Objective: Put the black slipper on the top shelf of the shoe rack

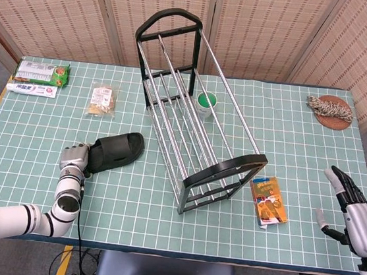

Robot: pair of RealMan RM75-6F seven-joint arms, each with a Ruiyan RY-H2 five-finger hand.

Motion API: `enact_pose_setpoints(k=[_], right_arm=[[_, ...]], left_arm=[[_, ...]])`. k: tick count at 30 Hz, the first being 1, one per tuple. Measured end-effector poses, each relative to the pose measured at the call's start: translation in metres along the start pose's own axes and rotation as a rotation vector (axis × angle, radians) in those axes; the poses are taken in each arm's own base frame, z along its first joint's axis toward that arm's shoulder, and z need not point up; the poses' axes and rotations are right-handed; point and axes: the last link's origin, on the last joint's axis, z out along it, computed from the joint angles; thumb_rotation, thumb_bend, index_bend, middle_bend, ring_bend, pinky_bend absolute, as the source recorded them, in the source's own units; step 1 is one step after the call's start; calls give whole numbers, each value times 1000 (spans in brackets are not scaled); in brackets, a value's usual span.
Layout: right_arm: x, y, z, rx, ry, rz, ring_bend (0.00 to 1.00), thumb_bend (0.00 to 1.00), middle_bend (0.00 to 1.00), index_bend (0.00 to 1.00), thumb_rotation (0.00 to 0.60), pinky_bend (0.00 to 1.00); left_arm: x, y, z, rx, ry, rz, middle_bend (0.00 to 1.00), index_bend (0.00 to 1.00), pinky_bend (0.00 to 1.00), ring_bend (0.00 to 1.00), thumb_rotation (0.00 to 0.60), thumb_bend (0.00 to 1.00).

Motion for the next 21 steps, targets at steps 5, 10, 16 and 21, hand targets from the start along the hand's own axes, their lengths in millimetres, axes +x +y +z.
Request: enact_pose_setpoints(k=[5, 10, 16, 21], right_arm=[[-1, 0, 0, 0, -2, -1, 0, 440, 0, 0, 600, 115], [-1, 0, 0, 0, -1, -2, 0, 440, 0, 0, 600, 115], [-2, 0, 1, -1, -7, -3, 0, 439, 0, 0, 600, 115], [-2, 0, 1, -3, -9, -5, 0, 439, 0, 0, 600, 115]], left_arm=[[3, -1, -2, 10, 11, -3, 304, 232, 159, 186, 600, 274], [6, -3, -5, 23, 21, -16, 353, 285, 183, 223, 600, 274], [9, -4, -8, 21, 28, -25, 381, 324, 204, 241, 600, 274], [15, -7, -16, 13, 41, -25, 382, 330, 205, 241, 600, 274]])
